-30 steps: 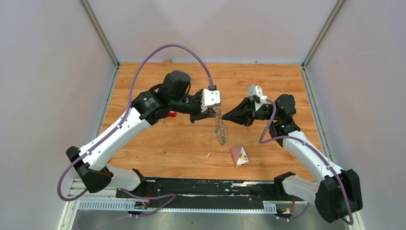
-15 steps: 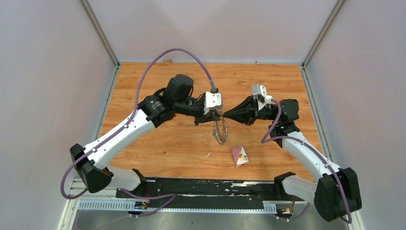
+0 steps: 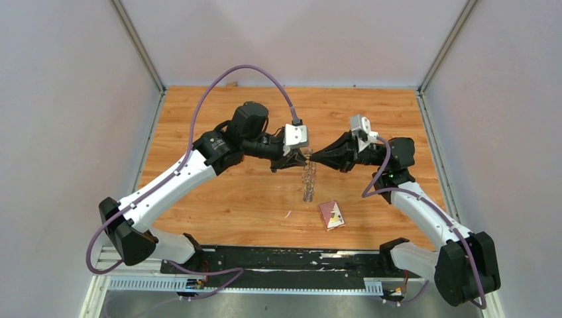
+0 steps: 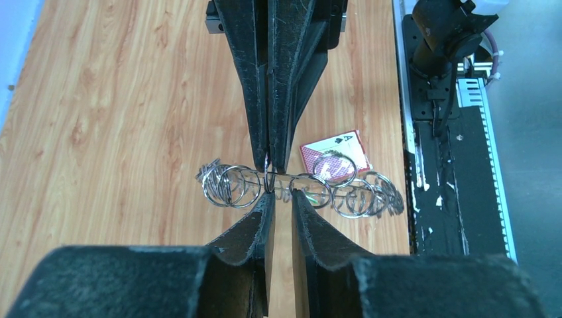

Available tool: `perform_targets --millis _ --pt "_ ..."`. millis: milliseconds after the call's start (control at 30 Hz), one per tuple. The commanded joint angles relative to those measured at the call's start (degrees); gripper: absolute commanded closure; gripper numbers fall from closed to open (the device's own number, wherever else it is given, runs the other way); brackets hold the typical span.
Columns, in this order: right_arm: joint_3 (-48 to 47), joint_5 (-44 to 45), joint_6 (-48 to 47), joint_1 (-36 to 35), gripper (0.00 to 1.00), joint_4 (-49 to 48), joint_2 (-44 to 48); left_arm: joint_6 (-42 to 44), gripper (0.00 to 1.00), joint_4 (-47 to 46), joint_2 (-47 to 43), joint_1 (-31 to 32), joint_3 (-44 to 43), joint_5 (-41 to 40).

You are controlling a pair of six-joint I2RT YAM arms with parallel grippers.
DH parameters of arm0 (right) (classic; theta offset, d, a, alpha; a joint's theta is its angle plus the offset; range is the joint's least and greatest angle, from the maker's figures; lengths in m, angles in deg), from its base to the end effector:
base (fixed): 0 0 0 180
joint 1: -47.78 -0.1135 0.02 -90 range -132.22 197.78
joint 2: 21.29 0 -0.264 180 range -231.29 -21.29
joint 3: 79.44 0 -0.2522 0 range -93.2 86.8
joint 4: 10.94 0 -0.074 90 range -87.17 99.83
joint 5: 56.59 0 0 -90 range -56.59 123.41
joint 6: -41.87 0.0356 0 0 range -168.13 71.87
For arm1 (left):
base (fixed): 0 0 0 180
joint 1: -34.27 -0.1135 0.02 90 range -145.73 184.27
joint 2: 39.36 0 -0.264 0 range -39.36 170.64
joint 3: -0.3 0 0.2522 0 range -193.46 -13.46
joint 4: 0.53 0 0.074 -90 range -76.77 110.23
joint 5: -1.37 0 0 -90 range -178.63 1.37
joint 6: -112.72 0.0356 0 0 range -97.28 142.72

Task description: Put the keys on the keyring

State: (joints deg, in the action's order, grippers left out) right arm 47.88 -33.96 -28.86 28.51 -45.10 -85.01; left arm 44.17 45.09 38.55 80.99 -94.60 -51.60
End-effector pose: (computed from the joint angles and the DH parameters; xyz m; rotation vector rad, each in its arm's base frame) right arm 0.2075 0.1074 0.3364 -1.0934 1.0833 1.2230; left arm 0.1872 -0.2300 0.3963 1.4871 1.4703 -0.9365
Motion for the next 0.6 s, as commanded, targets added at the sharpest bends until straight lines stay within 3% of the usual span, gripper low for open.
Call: perform_targets --millis 0,167,567 --pt "-0.1 0.6 0.6 0.0 1.00 -3.1 -0.1 -0.6 0.78 -3.3 0.2 0.0 -0.9 -0.1" --pt "-0.2 0.3 0.6 0.1 1.00 -3.1 -0.1 0.8 0.78 -2.8 -0.3 0.0 -0.6 -1.4" --pt "-0.2 0.3 -0.2 0.1 1.00 -2.2 -0.1 1.0 0.67 -2.4 -0.2 0.0 -0.6 -0.3"
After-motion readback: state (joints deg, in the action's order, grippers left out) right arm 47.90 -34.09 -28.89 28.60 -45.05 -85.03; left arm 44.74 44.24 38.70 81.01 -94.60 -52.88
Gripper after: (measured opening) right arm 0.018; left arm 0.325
